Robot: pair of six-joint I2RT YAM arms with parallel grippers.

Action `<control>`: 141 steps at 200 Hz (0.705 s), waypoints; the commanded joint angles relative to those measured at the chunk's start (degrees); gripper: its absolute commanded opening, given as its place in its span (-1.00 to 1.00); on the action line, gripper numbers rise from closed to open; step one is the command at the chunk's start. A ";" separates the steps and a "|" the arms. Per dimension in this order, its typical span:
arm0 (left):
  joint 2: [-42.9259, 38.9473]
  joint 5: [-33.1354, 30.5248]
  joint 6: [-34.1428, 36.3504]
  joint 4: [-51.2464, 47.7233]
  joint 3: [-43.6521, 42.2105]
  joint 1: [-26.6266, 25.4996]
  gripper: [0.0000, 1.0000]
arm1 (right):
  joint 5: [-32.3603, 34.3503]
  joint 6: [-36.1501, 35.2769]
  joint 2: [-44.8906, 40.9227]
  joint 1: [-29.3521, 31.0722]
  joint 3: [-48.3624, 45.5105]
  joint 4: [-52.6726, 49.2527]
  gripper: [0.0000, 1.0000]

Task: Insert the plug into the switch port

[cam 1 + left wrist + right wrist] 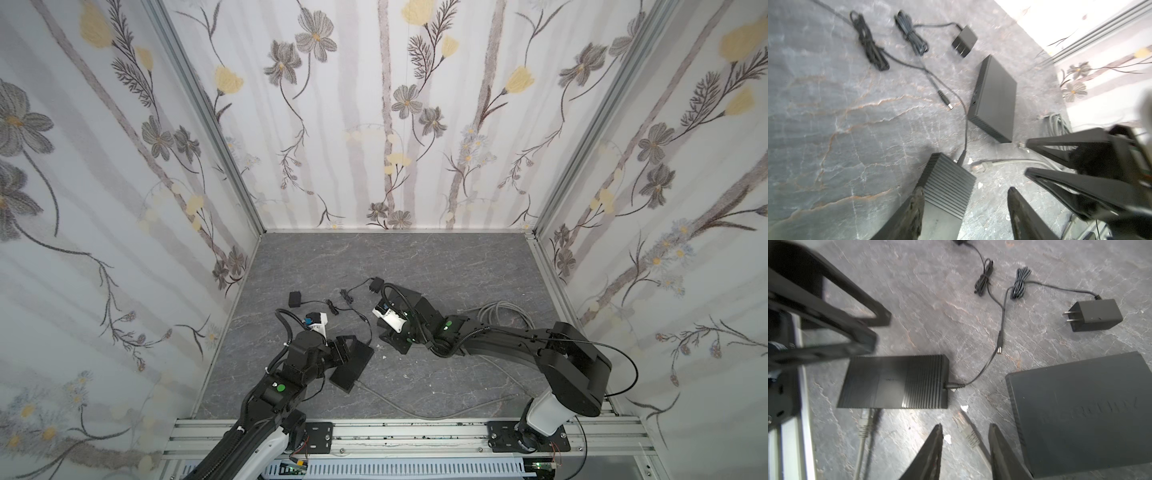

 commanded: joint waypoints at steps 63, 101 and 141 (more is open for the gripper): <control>-12.69 6.11 7.40 -2.14 -3.28 0.05 0.30 | -1.00 -21.85 10.65 -2.09 9.68 -18.69 -0.25; -12.65 6.98 7.35 -1.43 -3.74 0.03 0.30 | -4.44 -27.27 16.26 -3.96 16.86 -24.33 -0.25; -12.31 7.02 7.44 -1.13 -3.73 0.08 0.30 | -6.74 -29.86 19.74 -4.52 20.18 -28.91 -0.26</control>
